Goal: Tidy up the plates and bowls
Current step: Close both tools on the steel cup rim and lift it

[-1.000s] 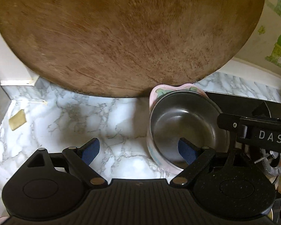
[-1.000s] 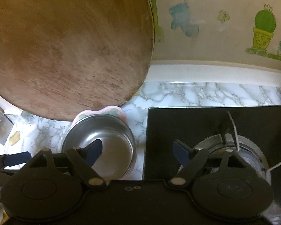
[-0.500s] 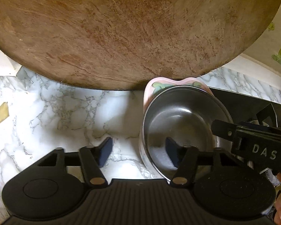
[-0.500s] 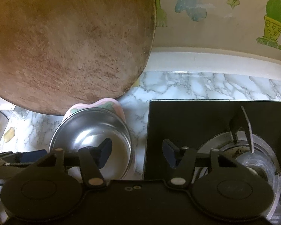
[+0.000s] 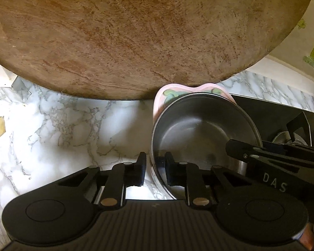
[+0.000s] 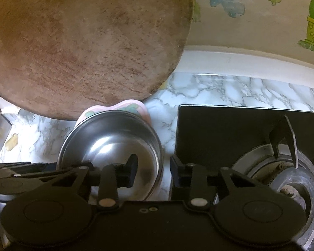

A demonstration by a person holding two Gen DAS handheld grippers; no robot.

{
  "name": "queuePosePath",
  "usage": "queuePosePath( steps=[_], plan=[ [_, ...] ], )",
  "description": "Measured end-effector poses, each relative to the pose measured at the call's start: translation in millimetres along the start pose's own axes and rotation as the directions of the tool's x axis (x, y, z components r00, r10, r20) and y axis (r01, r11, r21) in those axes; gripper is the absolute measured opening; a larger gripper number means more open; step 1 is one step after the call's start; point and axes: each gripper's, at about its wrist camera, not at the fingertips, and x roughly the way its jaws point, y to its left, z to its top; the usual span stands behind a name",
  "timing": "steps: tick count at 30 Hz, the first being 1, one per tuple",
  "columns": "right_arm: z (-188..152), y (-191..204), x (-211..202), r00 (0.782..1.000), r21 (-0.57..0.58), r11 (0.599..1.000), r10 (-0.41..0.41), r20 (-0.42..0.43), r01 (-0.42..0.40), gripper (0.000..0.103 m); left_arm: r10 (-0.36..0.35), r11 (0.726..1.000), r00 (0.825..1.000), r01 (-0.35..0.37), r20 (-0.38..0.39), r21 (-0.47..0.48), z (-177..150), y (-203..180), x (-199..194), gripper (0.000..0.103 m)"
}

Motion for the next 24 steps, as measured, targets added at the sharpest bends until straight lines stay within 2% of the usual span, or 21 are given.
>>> queuePosePath(
  steps=[10, 24],
  plan=[
    [-1, 1, 0, 0.999, -0.022, 0.999, -0.032, 0.009, 0.033, 0.018, 0.016, 0.999, 1.0, -0.016, 0.008, 0.03, -3, -4, -2, 0.013],
    [-8, 11, -17, 0.997, -0.049, 0.997, -0.062, 0.037, 0.064, 0.016, 0.005, 0.999, 1.0, -0.006, 0.022, 0.044, -11, -7, -18, 0.013]
  ],
)
